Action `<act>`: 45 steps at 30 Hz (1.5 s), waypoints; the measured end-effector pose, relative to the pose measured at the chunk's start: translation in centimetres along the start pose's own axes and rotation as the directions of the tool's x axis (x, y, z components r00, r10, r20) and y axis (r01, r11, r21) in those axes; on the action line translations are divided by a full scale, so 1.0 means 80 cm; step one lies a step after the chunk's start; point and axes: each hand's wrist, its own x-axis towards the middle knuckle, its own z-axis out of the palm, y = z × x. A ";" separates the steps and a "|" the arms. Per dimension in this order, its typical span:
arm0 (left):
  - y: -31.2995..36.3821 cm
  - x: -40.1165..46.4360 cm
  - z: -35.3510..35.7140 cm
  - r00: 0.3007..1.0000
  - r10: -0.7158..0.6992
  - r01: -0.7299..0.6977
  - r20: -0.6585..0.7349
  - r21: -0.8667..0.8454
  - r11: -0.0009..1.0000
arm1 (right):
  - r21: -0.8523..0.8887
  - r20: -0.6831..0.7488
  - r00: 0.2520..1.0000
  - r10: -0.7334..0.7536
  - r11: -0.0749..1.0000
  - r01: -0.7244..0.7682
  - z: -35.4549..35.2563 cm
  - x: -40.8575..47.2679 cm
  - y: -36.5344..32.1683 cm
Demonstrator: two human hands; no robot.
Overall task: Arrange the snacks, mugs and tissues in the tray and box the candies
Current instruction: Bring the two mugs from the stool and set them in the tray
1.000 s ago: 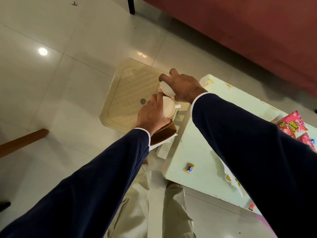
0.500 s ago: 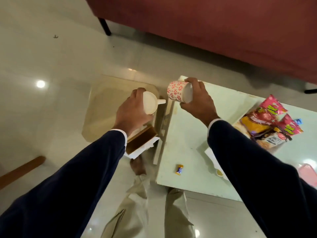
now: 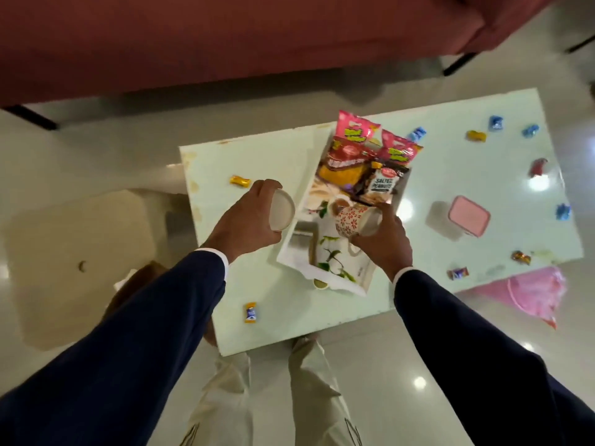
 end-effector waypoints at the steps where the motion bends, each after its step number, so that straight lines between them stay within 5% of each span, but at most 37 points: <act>1: 0.012 0.010 0.011 0.999 0.028 -0.028 0.026 0.014 1.000 | 0.006 0.007 1.000 0.030 1.000 -0.030 -0.002 0.006 0.013; 10: 0.058 0.069 0.068 0.983 0.107 -0.131 0.151 0.158 0.979 | -0.026 -0.093 0.995 0.038 0.999 -0.041 0.016 0.046 0.036; 18: 0.078 0.104 0.105 0.997 -0.016 0.004 0.074 0.158 0.987 | -0.245 -0.157 0.986 -0.053 0.969 0.013 0.014 0.063 0.049; 28: 0.080 0.133 0.112 0.990 0.056 -0.079 0.129 0.179 0.981 | -0.276 -0.159 0.979 -0.126 0.958 0.078 0.017 0.067 0.061; 37: 0.079 0.146 0.124 1.000 0.016 -0.017 0.008 0.157 0.987 | -0.244 -0.120 0.978 -0.169 0.960 0.136 0.011 0.067 0.066; 41: 0.077 0.152 0.122 0.997 0.052 -0.057 0.049 0.124 0.991 | -0.249 -0.111 0.974 -0.198 0.954 0.165 0.010 0.067 0.064; 45: 0.076 0.158 0.111 0.976 0.158 -0.198 0.153 0.296 0.934 | -0.251 -0.111 0.973 -0.204 0.953 0.171 0.008 0.067 0.066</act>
